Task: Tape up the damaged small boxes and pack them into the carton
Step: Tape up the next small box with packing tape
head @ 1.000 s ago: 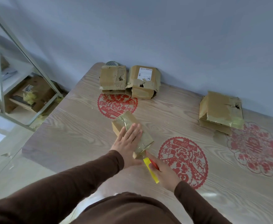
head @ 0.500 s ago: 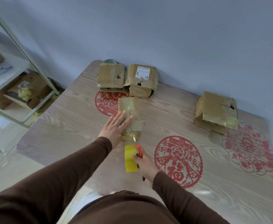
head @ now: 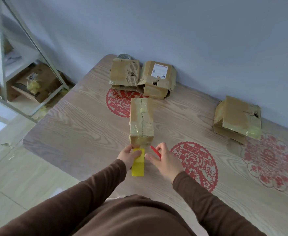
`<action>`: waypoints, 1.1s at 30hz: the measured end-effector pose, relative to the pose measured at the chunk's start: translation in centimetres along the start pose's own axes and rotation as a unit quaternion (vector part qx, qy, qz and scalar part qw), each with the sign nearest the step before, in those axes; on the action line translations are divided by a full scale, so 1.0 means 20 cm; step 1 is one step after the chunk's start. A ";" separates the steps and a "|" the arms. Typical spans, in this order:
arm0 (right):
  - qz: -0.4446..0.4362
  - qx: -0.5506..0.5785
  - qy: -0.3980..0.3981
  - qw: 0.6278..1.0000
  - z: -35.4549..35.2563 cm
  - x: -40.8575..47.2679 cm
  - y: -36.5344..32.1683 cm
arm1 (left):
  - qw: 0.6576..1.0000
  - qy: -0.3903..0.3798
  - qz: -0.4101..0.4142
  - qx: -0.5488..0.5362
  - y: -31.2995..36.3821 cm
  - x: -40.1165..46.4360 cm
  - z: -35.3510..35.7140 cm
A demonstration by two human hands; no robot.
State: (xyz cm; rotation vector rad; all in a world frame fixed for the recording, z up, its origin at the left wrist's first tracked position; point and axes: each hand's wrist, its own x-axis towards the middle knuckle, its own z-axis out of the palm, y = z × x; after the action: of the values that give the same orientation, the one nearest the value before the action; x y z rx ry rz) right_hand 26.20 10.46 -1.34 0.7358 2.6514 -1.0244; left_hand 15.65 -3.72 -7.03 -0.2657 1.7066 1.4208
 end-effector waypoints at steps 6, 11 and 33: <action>-0.116 -0.215 -0.003 0.970 -0.05 0.15 -0.02 | 1.000 0.022 0.017 0.004 -0.02 0.01 0.01; -0.101 -0.268 -0.021 0.958 -0.02 0.21 -0.03 | 0.999 0.051 0.018 0.004 -0.01 0.01 0.03; -0.121 -0.176 0.045 0.976 -0.03 0.25 -0.06 | 0.949 0.107 0.103 0.280 0.08 0.03 -0.04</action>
State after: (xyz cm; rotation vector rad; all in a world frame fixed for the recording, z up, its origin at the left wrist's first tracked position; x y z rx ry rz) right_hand 21.30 12.05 -2.09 0.3991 2.9412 -0.5495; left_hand 13.87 -3.73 -6.35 0.0799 2.2911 1.0119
